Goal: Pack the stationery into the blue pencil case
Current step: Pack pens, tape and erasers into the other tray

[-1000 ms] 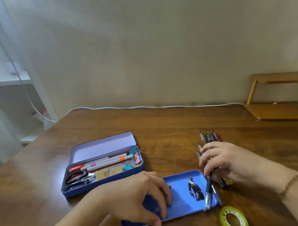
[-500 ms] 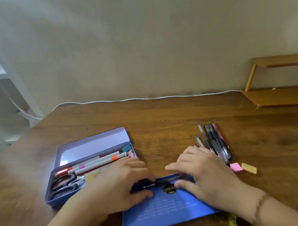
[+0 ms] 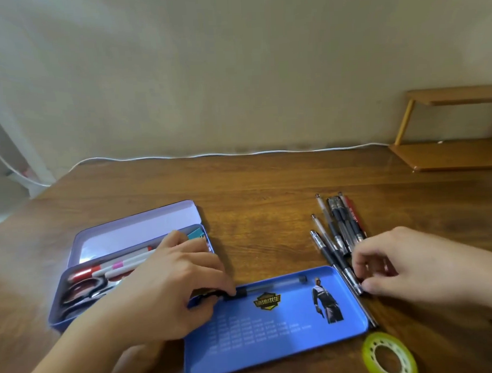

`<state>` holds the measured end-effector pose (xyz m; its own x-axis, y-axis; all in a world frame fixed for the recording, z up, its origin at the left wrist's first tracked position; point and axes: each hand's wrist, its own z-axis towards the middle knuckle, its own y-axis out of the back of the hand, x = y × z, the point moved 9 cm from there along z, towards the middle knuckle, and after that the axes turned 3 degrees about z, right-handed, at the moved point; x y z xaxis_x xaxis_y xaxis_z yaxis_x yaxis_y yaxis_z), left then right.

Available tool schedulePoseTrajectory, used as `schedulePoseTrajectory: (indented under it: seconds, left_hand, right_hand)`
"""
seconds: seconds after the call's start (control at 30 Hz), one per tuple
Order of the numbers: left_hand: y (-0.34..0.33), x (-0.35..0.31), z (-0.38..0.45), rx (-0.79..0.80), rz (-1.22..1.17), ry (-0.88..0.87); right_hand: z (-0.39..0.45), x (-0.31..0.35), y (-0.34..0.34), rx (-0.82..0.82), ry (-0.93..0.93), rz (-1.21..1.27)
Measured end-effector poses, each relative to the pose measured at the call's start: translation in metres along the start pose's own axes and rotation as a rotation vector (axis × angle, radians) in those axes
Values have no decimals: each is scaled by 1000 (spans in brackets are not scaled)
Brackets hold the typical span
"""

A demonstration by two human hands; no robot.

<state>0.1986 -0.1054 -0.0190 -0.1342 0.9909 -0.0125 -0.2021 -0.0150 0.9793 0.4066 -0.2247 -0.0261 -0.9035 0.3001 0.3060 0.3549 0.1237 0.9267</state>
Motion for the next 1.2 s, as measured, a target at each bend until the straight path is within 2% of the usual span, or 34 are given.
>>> schedulePoseTrajectory:
  seconds: [0.2, 0.47, 0.57, 0.63, 0.87, 0.93, 0.97, 1.03, 1.1, 1.13, 1.2]
  left_hand:
    - [1, 0, 0, -8, 15, 7]
    - [-3, -1, 4, -55, 65, 38]
    - [-3, 1, 4, -63, 62, 60]
    - [-1, 2, 3, -54, 47, 65]
    - [0, 0, 2, -10, 14, 79]
    - [0, -1, 2, -6, 23, 81]
    - [0, -2, 3, -3, 26, 78]
    - [-1, -3, 4, 3, 36, 71]
    - [1, -3, 3, -13, 53, 74]
    - [3, -3, 3, -34, 49, 77]
    - [11, -5, 2, -125, -16, 124]
  right_hand:
    - [-4, 11, -13, 118, -16, -35]
    - [-9, -3, -7, 15, -103, -173]
    - [-8, -1, -11, 27, -99, -162]
    - [-8, -3, -13, 42, -102, -168]
    - [-11, -12, 3, -63, -103, -172]
    - [-14, -16, 26, -169, -99, -64]
    - [-18, -15, 42, -298, -82, 11]
    - [-34, -10, 75, -663, -12, 140]
    - [-58, 7, 92, -993, 153, 286]
    - [-68, 18, 92, -1096, 243, 381]
    - [-78, 46, 79, -1155, 410, 490]
